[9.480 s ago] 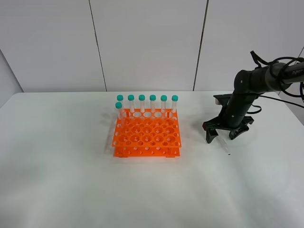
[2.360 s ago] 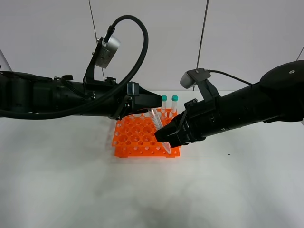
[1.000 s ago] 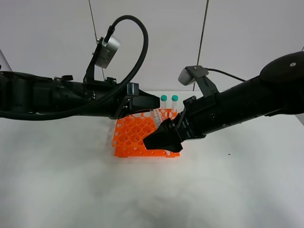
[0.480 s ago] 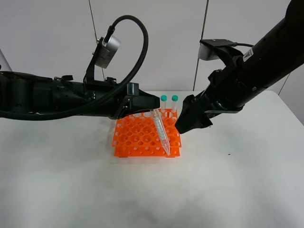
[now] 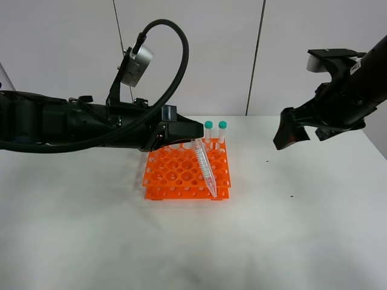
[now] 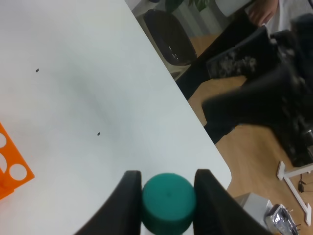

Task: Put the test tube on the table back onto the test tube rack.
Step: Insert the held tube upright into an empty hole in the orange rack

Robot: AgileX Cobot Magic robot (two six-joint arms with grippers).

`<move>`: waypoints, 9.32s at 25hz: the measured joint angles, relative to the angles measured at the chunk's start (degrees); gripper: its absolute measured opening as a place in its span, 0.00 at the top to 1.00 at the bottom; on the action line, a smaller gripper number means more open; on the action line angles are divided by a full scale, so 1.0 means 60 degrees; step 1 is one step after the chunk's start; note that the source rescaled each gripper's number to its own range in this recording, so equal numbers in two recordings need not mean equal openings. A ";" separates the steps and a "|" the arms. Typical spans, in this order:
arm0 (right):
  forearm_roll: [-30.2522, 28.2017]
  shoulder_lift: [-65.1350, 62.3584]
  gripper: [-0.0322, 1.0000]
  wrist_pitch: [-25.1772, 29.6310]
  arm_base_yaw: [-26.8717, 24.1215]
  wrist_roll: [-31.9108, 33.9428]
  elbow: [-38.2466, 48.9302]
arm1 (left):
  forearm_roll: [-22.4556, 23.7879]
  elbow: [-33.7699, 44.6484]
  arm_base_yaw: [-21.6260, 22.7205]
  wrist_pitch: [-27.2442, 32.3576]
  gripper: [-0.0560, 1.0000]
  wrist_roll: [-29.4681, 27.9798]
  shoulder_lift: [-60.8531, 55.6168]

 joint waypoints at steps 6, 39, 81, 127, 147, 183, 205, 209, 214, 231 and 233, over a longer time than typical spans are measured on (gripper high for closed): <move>-0.0471 0.0031 0.00 0.0702 -0.1115 -0.0032 0.0000 | 0.0000 0.0000 0.0000 -0.0009 0.94 0.0000 0.0000; -0.0991 -1.2557 0.00 0.0177 -0.1161 0.0730 0.6371 | 0.0000 0.0000 0.0000 -0.0009 0.94 0.0000 0.0000; -0.1378 -1.3823 0.00 0.0199 -0.1161 0.1299 0.6418 | 0.9404 -0.0186 -0.0569 -0.5200 0.94 -0.4380 -0.2950; -0.1378 -1.3823 0.00 0.0199 -0.1161 0.1299 0.6418 | 1.7553 -0.1303 -0.0226 -1.0431 0.94 -1.3467 0.2906; -0.1378 -1.3823 0.00 0.0199 -0.1161 0.1349 0.6418 | 1.7564 -0.1263 -0.0019 -1.0986 0.94 -1.3442 0.3347; -0.1378 -1.3823 0.00 0.0199 -0.1161 0.1357 0.6418 | 1.7564 -0.1263 0.0225 -1.1665 0.94 -1.3644 0.3674; -0.1378 -1.3823 0.00 0.0199 -0.1161 0.1357 0.6418 | 1.7585 -0.1271 0.0206 -1.1749 0.94 -1.3875 0.4452; -0.1378 -1.3823 0.00 0.0199 -0.1161 0.1357 0.6418 | 1.7585 -0.1271 0.0206 -1.1767 0.94 -1.4061 0.4523; -0.1378 -1.3823 0.00 0.0199 -0.1161 0.1357 0.6418 | 1.7592 -0.1271 0.0206 -1.1778 0.94 -1.4077 0.4571; -0.1378 -1.3823 0.00 0.0199 -0.1161 0.1357 0.6418 | 1.7594 -0.1271 0.0206 -1.1786 0.94 -1.4094 0.4571; -0.1378 -1.3823 0.00 0.0199 -0.1161 0.1357 0.6418 | 1.7602 -0.1271 0.0206 -1.1786 0.94 -1.3967 0.4571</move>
